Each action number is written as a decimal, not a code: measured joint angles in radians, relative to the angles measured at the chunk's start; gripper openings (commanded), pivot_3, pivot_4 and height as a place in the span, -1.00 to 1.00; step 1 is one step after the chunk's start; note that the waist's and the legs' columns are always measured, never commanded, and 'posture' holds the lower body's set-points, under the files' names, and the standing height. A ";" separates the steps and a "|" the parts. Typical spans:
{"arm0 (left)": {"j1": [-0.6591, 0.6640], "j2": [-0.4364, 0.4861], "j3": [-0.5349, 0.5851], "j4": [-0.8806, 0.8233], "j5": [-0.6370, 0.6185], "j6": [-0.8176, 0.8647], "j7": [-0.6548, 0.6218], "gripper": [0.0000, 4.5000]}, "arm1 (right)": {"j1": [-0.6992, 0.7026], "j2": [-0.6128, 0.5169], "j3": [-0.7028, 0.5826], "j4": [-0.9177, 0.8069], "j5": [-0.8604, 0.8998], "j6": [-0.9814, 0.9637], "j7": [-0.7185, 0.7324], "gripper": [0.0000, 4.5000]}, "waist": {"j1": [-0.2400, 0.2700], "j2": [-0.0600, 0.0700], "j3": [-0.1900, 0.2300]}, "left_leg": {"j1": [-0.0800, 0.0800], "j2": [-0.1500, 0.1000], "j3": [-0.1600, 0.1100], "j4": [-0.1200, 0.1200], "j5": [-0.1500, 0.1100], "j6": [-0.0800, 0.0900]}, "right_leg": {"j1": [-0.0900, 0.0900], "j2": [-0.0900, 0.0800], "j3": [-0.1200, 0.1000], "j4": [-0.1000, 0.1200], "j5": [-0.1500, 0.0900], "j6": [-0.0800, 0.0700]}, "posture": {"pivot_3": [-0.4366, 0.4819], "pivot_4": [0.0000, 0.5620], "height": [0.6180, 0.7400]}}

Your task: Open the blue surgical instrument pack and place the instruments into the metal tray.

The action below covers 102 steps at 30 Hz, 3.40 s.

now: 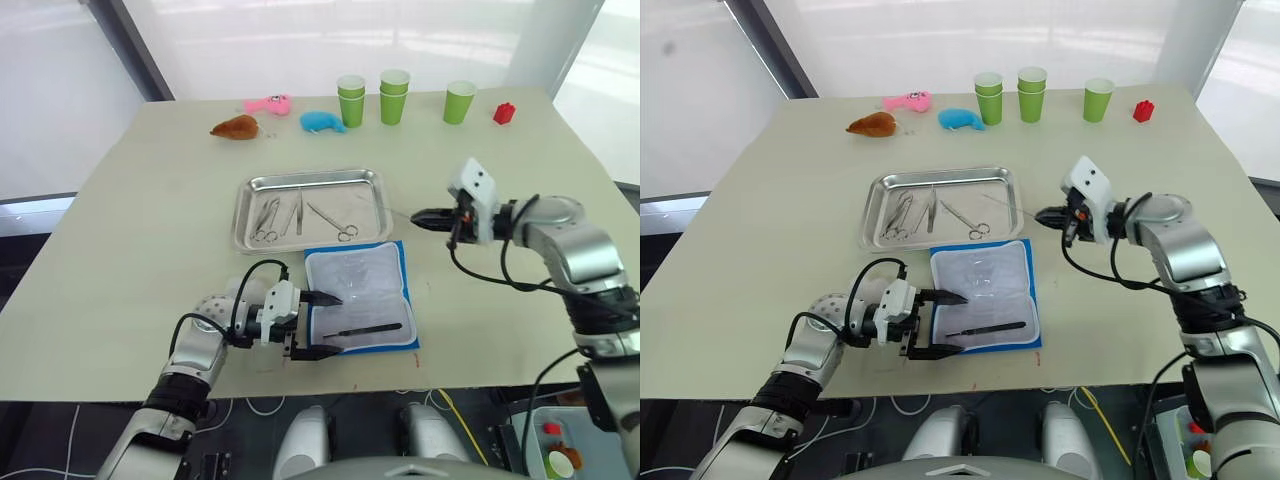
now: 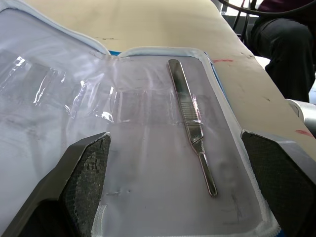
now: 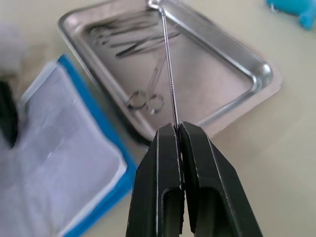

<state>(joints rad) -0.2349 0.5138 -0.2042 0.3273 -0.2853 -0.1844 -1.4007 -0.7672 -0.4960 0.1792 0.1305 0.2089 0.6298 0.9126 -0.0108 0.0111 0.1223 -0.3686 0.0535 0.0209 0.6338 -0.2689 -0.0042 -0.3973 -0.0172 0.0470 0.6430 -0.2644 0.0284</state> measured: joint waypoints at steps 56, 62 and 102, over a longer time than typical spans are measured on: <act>0.011 -0.004 0.000 -0.012 0.001 0.000 0.021 1.00 | -0.071 0.345 -0.012 0.383 -0.149 -0.362 -0.118 0.41 | -0.003 0.006 -0.003 | 0.000 -0.001 0.000 0.001 0.000 0.000 | 0.001 0.000 0.001 0.002 0.003 0.003 | -0.05 -0.47 1.00; 0.011 -0.007 0.001 -0.011 0.004 0.000 0.022 1.00 | 0.190 0.197 -0.013 0.032 0.000 -0.351 0.090 0.41 | -0.003 0.006 -0.003 | 0.000 -0.002 -0.001 0.001 0.000 0.000 | 0.001 0.000 0.003 0.002 0.002 0.005 | -0.05 -0.47 1.00; -0.010 -0.020 0.000 0.033 0.005 -0.019 -0.004 1.00 | 0.458 -0.346 -0.216 -0.348 0.338 -0.351 0.567 0.97 | 0.000 0.002 0.000 | 0.004 -0.006 -0.002 0.001 0.000 0.001 | 0.004 0.000 0.006 0.001 -0.003 0.005 | -0.05 -0.47 1.00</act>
<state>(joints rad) -0.2449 0.4933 -0.2043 0.3601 -0.2804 -0.2031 -1.4046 -0.3091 -0.8419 -0.0371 -0.2172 0.5471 0.2790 1.4797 -0.0109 0.0134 0.1224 -0.3647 0.0476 0.0193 0.6346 -0.2693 -0.0035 -0.3937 -0.0177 0.0529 0.6443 -0.2670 0.0336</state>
